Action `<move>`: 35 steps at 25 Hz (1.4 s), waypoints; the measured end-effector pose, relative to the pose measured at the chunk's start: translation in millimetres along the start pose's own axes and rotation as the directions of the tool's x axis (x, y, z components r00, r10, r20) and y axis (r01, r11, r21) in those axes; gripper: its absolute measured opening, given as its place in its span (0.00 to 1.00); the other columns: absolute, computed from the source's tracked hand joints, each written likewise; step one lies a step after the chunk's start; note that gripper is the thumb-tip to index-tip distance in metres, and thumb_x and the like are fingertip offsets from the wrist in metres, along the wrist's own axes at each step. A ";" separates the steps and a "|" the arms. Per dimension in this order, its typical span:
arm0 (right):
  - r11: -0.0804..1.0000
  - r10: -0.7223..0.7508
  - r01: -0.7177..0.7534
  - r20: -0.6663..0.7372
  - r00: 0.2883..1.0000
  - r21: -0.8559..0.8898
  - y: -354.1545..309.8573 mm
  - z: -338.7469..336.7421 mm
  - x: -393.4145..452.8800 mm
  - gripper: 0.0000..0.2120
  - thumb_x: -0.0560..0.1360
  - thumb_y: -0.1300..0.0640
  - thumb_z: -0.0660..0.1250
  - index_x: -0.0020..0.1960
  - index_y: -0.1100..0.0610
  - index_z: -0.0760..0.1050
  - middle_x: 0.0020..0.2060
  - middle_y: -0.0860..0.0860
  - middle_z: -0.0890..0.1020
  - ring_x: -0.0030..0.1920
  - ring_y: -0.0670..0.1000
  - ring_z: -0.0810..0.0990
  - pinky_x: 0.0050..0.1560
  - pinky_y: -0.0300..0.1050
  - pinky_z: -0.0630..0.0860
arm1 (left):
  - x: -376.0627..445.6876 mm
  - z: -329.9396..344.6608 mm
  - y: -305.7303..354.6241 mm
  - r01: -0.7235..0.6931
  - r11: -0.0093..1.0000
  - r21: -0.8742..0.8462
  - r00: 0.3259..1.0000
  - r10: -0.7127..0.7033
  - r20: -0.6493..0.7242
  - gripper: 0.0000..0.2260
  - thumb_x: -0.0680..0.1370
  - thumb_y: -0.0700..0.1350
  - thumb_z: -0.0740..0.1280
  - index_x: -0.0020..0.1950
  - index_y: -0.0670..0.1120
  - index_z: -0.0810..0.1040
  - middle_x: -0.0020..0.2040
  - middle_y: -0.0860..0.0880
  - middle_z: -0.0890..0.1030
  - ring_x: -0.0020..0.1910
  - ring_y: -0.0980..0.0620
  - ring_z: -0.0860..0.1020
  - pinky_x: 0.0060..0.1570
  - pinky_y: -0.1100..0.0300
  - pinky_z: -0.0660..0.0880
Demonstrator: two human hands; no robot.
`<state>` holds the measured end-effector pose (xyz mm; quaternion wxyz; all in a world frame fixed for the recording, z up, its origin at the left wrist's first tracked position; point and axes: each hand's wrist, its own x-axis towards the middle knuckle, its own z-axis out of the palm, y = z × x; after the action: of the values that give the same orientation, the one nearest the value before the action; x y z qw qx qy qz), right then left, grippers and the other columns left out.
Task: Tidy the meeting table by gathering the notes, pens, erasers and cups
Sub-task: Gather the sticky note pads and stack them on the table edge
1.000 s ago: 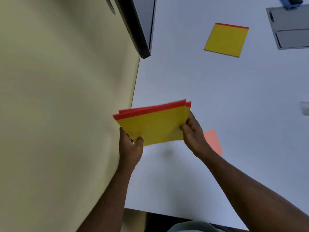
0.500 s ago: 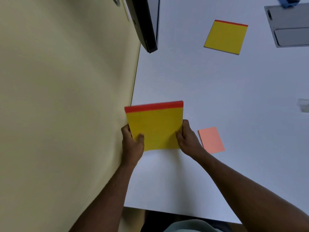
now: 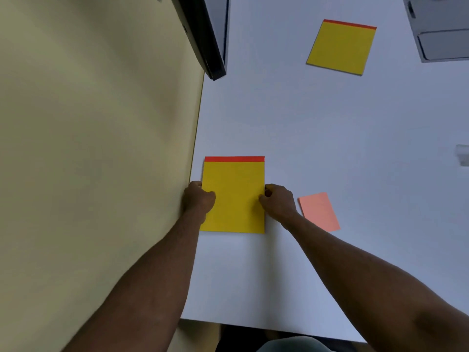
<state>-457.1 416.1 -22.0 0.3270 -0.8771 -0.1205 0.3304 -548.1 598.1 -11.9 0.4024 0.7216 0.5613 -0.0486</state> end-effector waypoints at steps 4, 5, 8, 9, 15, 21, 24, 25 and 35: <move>0.991 -0.020 0.015 -0.033 0.999 -0.134 1.1 -5.4 2.3 0.08 0.73 0.60 0.62 0.39 0.62 0.76 0.37 0.58 0.80 0.42 0.60 0.77 0.38 0.46 0.71 | -5.4 6.9 9.8 0.019 0.959 0.282 1.000 -0.013 -0.021 0.25 0.72 0.42 0.67 0.68 0.39 0.67 0.66 0.39 0.71 0.62 0.39 0.73 0.55 0.48 0.77; 0.987 -0.023 0.014 -0.056 0.998 -0.162 3.5 -9.5 4.9 0.09 0.74 0.59 0.62 0.45 0.63 0.79 0.43 0.59 0.82 0.46 0.60 0.79 0.43 0.47 0.74 | -7.8 10.7 15.8 0.027 0.940 0.339 1.000 -0.021 -0.019 0.25 0.73 0.44 0.67 0.68 0.39 0.66 0.66 0.39 0.70 0.62 0.38 0.72 0.55 0.47 0.76; 0.992 -0.061 0.043 -0.151 0.987 -0.122 7.7 -30.5 17.4 0.14 0.75 0.55 0.63 0.57 0.60 0.79 0.52 0.58 0.83 0.53 0.58 0.80 0.52 0.48 0.76 | -14.3 23.8 40.7 -0.067 0.882 0.467 0.993 0.104 -0.054 0.27 0.75 0.49 0.66 0.70 0.40 0.65 0.67 0.40 0.69 0.64 0.39 0.70 0.58 0.45 0.72; 0.995 -0.074 0.059 -0.195 0.978 -0.077 9.1 -47.4 27.0 0.14 0.76 0.54 0.64 0.58 0.59 0.79 0.53 0.57 0.83 0.53 0.57 0.80 0.53 0.47 0.75 | -13.6 32.1 57.9 -0.145 0.872 0.467 0.981 0.188 -0.046 0.27 0.76 0.50 0.66 0.71 0.40 0.65 0.68 0.40 0.69 0.65 0.39 0.70 0.59 0.46 0.71; 0.991 0.021 0.035 -0.422 0.906 0.125 34.0 -162.3 102.5 0.23 0.73 0.48 0.70 0.65 0.56 0.73 0.58 0.54 0.77 0.50 0.51 0.80 0.53 0.42 0.73 | 5.2 97.4 175.6 -0.550 0.804 0.227 0.832 0.502 0.238 0.24 0.79 0.44 0.64 0.74 0.43 0.65 0.73 0.44 0.67 0.71 0.44 0.67 0.68 0.54 0.65; 0.992 0.070 -0.013 -0.469 0.880 0.125 57.5 -249.6 193.4 0.25 0.75 0.49 0.67 0.68 0.58 0.70 0.64 0.56 0.76 0.63 0.55 0.76 0.64 0.46 0.68 | 46.7 171.8 305.8 -0.562 0.818 0.122 0.802 0.504 0.319 0.25 0.80 0.47 0.64 0.75 0.44 0.64 0.74 0.44 0.67 0.72 0.46 0.66 0.69 0.59 0.61; 0.996 0.068 -0.035 -0.458 0.886 0.081 59.0 -275.2 237.8 0.27 0.77 0.50 0.64 0.72 0.60 0.65 0.68 0.59 0.72 0.68 0.57 0.70 0.66 0.45 0.64 | 73.6 205.7 359.6 -0.553 0.827 0.100 0.799 0.491 0.347 0.29 0.80 0.51 0.63 0.78 0.45 0.57 0.78 0.46 0.61 0.75 0.47 0.61 0.72 0.58 0.59; 0.996 0.071 -0.039 -0.461 0.884 0.077 59.0 -279.9 249.6 0.27 0.77 0.50 0.64 0.72 0.61 0.64 0.68 0.59 0.71 0.69 0.57 0.69 0.66 0.45 0.64 | 82.5 215.0 372.5 -0.547 0.832 0.089 0.800 0.488 0.350 0.31 0.80 0.52 0.62 0.79 0.45 0.55 0.78 0.46 0.59 0.76 0.48 0.60 0.71 0.58 0.59; 0.894 0.271 -0.050 -0.448 0.852 0.446 63.9 -307.8 325.5 0.09 0.72 0.58 0.64 0.38 0.51 0.65 0.31 0.44 0.65 0.36 0.49 0.67 0.27 0.29 0.62 | 138.4 269.4 422.9 -0.369 0.925 0.087 0.929 0.366 0.058 0.27 0.78 0.55 0.64 0.71 0.42 0.67 0.70 0.42 0.70 0.69 0.42 0.68 0.60 0.54 0.69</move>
<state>-9.7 354.8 -52.0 0.4975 -0.8485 0.1172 0.1370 -35.7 514.3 -42.5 0.3802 0.8314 0.4050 -0.0139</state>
